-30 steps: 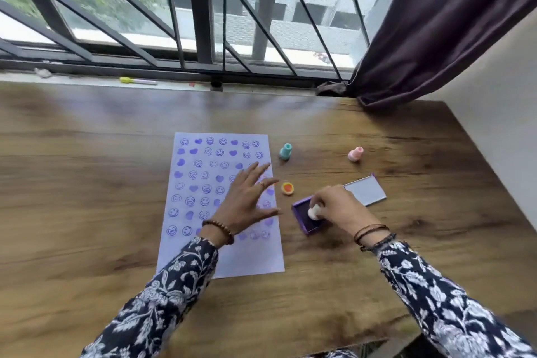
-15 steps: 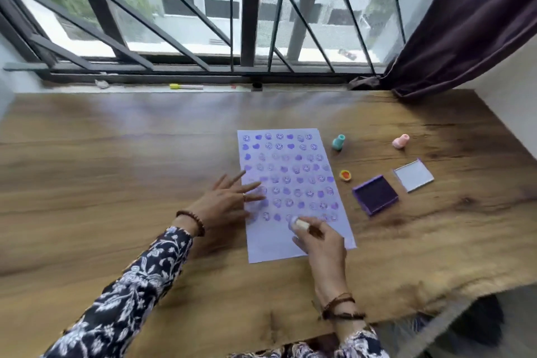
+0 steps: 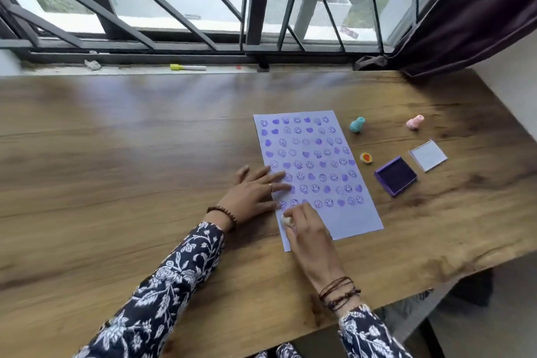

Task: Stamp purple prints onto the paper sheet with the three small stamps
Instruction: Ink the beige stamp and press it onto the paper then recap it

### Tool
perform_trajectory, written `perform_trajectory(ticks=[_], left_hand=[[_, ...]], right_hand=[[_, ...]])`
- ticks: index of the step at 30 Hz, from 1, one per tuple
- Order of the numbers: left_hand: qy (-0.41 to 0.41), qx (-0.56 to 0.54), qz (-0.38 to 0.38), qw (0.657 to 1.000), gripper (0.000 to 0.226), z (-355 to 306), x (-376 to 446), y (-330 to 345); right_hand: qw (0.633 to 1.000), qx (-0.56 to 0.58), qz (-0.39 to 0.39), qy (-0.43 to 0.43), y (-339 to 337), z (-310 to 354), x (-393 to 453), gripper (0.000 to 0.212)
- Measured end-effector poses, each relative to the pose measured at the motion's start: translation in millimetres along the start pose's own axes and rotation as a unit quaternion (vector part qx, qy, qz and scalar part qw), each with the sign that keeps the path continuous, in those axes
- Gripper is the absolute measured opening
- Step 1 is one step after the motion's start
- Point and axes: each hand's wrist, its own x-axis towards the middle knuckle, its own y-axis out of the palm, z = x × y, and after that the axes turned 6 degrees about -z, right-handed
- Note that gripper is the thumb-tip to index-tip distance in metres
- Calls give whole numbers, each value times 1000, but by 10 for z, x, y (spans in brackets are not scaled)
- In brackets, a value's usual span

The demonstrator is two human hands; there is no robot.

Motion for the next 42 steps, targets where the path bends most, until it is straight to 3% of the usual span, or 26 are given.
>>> perform_trajectory(ticks=[12, 15, 17, 18, 20, 22, 24, 29, 32, 39, 42], left_hand=[[4, -24, 2, 1000, 44, 20, 4, -10], [6, -5, 7, 1000, 46, -2, -10, -23], [12, 2, 12, 1000, 51, -15, -27, -25], [9, -13, 8, 1000, 53, -18, -37, -32], [-13, -72, -20, 997, 55, -31, -52, -64], [-36, -94, -57, 993, 51, -62, -22, -97], [-35, -78, -90, 992, 45, -156, 60, -117], [-6, -77, -173, 982, 25, -708, 514, -83], [-12, -96, -172, 980, 21, -1058, 891, 39], [-31, -40, -108, 993, 34, -1432, 1746, 413], [-26, -33, -109, 993, 22, -1481, 1891, 528]], right_hand=[[982, -114, 144, -40, -113, 23, 331, 18], [989, -46, 136, -36, -160, -18, 303, 16], [990, 82, 98, 54, -231, -83, 299, 12], [978, 157, 66, 119, -272, -130, 302, 11], [915, 325, 14, 239, -377, -259, 307, 13], [828, 473, -5, 302, -515, -434, 335, 12], [775, 542, -24, 324, -689, -647, 398, 12], [718, 604, -58, 340, -1086, -1185, 626, 9], [695, 628, -71, 343, -1228, -1478, 763, 11], [718, 609, -26, 336, -1281, -2063, 1079, 22], [742, 586, -11, 326, -1262, -2263, 1185, 23]])
